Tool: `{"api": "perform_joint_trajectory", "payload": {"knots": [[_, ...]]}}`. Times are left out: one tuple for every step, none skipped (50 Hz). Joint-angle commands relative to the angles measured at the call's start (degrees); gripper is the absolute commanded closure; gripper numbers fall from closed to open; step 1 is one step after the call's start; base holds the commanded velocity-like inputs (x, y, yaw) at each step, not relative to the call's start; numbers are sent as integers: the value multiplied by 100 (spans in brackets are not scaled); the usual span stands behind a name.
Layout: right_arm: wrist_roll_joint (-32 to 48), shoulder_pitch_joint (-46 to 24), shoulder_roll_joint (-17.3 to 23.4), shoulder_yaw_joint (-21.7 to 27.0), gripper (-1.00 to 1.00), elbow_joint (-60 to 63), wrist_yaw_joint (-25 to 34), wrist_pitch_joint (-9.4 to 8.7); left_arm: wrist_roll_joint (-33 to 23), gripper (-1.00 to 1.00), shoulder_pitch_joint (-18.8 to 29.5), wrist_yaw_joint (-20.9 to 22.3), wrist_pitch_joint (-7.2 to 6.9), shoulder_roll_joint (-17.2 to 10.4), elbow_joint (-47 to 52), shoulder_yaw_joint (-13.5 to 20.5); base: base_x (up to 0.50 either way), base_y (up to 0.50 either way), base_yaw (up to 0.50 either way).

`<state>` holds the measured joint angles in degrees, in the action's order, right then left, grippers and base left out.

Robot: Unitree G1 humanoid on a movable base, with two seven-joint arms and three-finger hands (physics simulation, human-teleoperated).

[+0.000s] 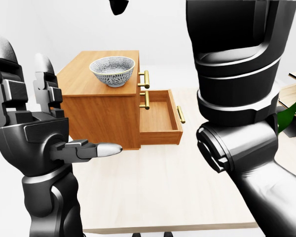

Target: Put the bowl on top of the cabinet.

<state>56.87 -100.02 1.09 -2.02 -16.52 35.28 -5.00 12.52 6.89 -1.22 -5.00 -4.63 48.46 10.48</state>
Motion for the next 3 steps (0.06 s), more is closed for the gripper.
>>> {"api": "perform_joint_trajectory", "payload": {"knots": [[-251, 152, 565, 165, -100, 717, 194, 0, -22, -100, -27, -2, 0, 2, -13, -24, 0, 0, 0], [-292, 173, 677, 223, -100, 728, 185, 0, -26, -100, -28, -3, 0, 1, -2, -30, 0, 0, 0], [-328, 188, 742, 234, -100, 728, 165, 0, -33, -100, -36, 3, 0, 3, -11, -34, 0, 0, 0]]}}
